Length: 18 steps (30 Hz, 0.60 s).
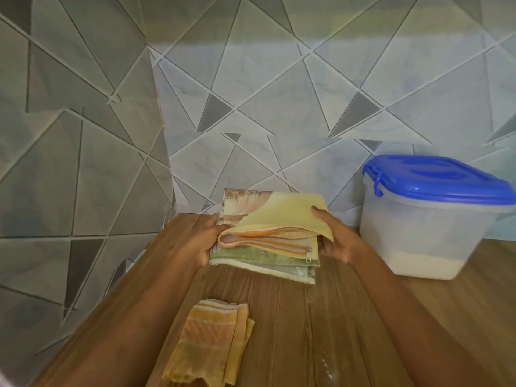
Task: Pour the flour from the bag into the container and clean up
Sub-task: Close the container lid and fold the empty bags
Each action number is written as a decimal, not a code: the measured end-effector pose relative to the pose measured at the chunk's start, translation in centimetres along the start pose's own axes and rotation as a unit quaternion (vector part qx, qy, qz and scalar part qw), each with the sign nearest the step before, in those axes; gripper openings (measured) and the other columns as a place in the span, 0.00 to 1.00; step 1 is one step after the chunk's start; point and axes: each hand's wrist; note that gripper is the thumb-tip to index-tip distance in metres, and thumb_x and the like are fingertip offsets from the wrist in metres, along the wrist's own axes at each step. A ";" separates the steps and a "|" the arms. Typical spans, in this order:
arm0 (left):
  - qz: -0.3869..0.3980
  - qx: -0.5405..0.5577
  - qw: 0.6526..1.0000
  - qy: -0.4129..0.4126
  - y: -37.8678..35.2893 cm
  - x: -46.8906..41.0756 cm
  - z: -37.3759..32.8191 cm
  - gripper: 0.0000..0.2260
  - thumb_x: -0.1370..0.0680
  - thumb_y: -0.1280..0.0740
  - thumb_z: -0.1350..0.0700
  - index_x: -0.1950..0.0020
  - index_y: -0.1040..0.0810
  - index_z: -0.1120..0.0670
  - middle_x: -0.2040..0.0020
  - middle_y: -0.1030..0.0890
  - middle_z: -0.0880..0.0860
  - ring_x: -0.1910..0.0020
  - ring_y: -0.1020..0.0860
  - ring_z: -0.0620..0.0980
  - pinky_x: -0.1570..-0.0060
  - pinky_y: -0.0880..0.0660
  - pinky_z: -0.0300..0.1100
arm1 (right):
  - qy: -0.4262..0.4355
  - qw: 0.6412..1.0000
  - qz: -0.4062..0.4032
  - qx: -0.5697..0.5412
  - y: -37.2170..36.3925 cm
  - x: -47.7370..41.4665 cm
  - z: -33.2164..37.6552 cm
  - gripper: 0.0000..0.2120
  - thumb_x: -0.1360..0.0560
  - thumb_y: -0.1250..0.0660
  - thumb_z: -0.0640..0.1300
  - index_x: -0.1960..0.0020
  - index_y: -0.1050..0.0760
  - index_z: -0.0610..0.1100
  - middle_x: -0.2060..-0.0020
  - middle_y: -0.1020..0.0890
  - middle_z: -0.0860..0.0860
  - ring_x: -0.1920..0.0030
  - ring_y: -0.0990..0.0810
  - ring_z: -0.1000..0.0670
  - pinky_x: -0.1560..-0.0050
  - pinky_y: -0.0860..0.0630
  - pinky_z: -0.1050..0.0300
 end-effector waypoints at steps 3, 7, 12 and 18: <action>0.014 0.018 1.000 0.012 0.0 -0.3 0.7 0.23 0.23 0.37 0.68 0.29 0.35 0.61 0.45 0.20 0.64 0.68 0.17 0.47 0.72 0.22 0.36 | 0.007 0.998 -0.045 0.038 -0.2 0.0 -0.6 0.07 0.25 0.36 0.40 0.47 0.26 0.44 0.71 0.16 0.53 0.71 0.17 0.56 0.72 0.21 0.63; 0.032 0.008 0.999 0.006 -0.2 0.2 0.8 0.16 0.23 0.38 0.68 0.35 0.28 0.62 0.54 0.16 0.58 0.62 0.16 0.50 0.64 0.19 0.41 | 0.020 0.997 -0.065 0.038 -0.3 1.0 -1.2 0.07 0.25 0.37 0.37 0.54 0.25 0.48 0.72 0.16 0.55 0.72 0.18 0.58 0.71 0.21 0.64; 0.008 -0.015 1.000 0.020 0.3 3.2 1.2 0.17 0.23 0.35 0.63 0.34 0.27 0.62 0.41 0.22 0.66 0.45 0.22 0.64 0.46 0.22 0.54 | 0.027 0.996 -0.074 0.046 -1.2 3.0 -1.9 0.06 0.25 0.35 0.38 0.56 0.25 0.48 0.74 0.17 0.56 0.71 0.19 0.57 0.67 0.22 0.63; -0.038 0.040 0.998 -0.007 2.3 10.6 2.6 0.10 0.23 0.36 0.62 0.44 0.21 0.57 0.52 0.15 0.58 0.56 0.17 0.54 0.56 0.18 0.44 | 0.007 0.997 0.025 0.067 -4.4 6.0 -2.9 0.05 0.26 0.35 0.37 0.55 0.26 0.47 0.74 0.17 0.55 0.74 0.19 0.58 0.71 0.21 0.64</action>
Point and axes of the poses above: each hand's wrist, its own x-axis away from the middle knuckle, its own y-axis out of the back of the hand, z = x × y
